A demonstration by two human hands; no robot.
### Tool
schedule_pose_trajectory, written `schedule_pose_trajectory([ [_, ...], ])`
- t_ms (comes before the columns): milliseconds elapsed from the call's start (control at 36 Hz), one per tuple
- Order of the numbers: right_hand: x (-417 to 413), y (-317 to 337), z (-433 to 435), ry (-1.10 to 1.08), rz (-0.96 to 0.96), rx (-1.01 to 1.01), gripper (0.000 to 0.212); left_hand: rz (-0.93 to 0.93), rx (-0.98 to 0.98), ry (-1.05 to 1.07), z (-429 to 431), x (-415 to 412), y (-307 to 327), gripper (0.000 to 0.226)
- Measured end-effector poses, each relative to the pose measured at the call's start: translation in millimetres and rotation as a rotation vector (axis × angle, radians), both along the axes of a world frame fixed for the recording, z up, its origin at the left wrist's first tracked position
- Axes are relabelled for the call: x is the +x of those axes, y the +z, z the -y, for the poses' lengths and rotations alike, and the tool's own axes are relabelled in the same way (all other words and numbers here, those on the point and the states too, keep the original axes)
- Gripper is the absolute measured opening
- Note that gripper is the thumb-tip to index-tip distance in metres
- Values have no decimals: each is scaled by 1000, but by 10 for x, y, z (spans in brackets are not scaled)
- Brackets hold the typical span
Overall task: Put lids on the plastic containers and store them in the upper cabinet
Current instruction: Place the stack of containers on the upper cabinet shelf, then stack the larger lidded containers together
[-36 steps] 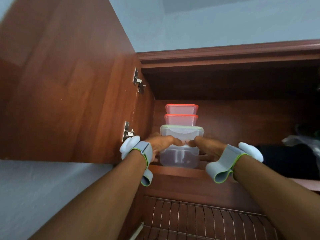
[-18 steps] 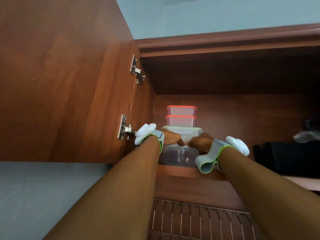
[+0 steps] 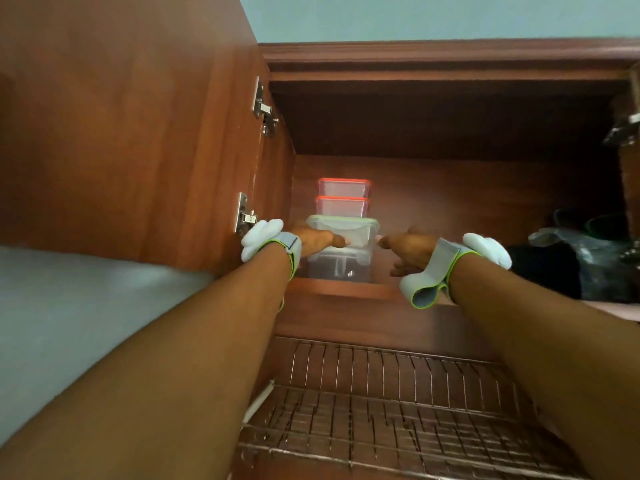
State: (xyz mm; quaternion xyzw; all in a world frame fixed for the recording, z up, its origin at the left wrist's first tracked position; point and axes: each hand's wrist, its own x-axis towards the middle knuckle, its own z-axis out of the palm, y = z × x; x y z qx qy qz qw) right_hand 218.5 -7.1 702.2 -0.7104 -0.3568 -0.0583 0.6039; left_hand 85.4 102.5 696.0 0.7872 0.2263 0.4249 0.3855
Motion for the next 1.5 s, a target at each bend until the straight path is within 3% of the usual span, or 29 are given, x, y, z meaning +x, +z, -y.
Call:
schedule_pose_trajectory([
  [167, -482, -206, 747, 122, -50, 236, 55, 210, -32, -73, 583, -311, -269, 61],
  [334, -942, -756, 1508, 182, -50, 151, 56, 322, -38, -66, 1192, -643, -806, 52],
  [417, -1085, -1188, 1858, 169, -52, 35, 56, 209, -109, -119, 1510, -799, -1262, 51],
  [556, -1159, -2194, 2259, 101, -52, -142, 57, -1, -177, -139, 1811, -976, -2375, 74],
  [862, -666, -4489, 2672, -22, -459, -343, 57, -272, -512, -194, 2010, -779, -4465, 67],
  [1113, -379, -5365, 2585, -109, -527, -451, 51, -408, -597, -209, 1982, -554, -5303, 44],
  [1252, -322, -5868, 2470, -84, -549, -496, 45, -496, -638, -230, 1968, -352, -5817, 86],
  [1307, -323, -6028, 2468, -96, -525, -519, 44, -512, -656, -245, 1985, -316, -5961, 92],
  [1446, -121, -6303, 2389, -137, -470, -623, 42, -560, -662, -242, 1885, -99, -6217, 83],
  [1502, -73, -6296, 2323, -118, -491, -634, 44, -556, -676, -227, 1826, -26, -6244, 66],
])
